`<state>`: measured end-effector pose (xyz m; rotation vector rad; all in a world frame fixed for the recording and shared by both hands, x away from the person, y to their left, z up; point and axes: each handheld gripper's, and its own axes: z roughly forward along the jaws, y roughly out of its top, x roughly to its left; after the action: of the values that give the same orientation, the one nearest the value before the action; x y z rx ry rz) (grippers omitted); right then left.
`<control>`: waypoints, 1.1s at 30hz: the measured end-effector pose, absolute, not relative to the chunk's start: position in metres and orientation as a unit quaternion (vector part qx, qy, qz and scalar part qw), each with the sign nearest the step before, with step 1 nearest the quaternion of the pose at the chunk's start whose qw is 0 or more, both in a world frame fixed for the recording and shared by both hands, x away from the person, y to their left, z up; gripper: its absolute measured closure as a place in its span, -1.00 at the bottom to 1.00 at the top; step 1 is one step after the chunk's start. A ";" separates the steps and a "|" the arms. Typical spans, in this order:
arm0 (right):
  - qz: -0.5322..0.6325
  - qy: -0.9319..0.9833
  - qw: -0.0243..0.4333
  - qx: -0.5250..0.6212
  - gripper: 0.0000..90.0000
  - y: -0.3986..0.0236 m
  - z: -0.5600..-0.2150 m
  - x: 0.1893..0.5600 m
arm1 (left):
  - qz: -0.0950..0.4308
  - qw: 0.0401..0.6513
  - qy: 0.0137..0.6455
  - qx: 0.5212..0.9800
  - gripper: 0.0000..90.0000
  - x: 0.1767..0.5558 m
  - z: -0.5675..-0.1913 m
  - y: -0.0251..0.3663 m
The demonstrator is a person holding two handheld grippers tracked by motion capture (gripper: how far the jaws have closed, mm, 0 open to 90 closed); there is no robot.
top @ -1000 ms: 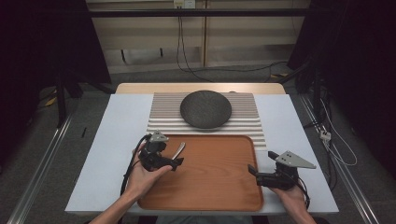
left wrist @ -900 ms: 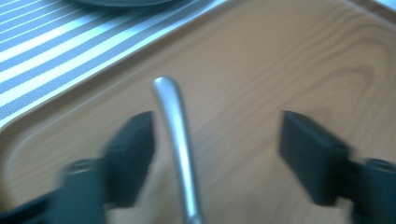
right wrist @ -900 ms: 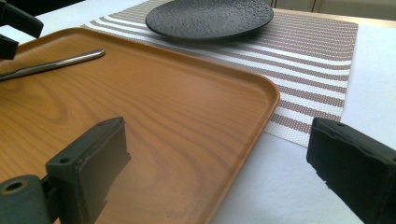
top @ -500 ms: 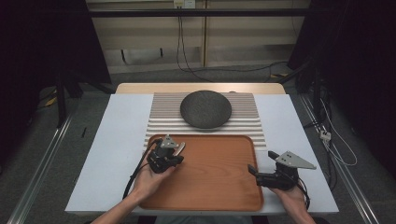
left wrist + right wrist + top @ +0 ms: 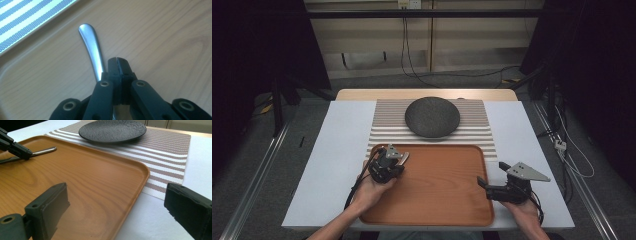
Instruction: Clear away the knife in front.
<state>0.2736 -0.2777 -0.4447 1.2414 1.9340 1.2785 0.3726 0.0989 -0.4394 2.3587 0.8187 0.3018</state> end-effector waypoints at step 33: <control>0.467 0.711 0.253 0.461 -0.88 -0.276 -0.446 0.275 | 0.127 0.286 0.357 0.880 1.00 0.377 -0.436 0.123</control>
<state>0.2752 -0.2764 -0.4456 1.2531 1.9326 1.2695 0.3773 0.1228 -0.4364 2.3518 0.9549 0.3385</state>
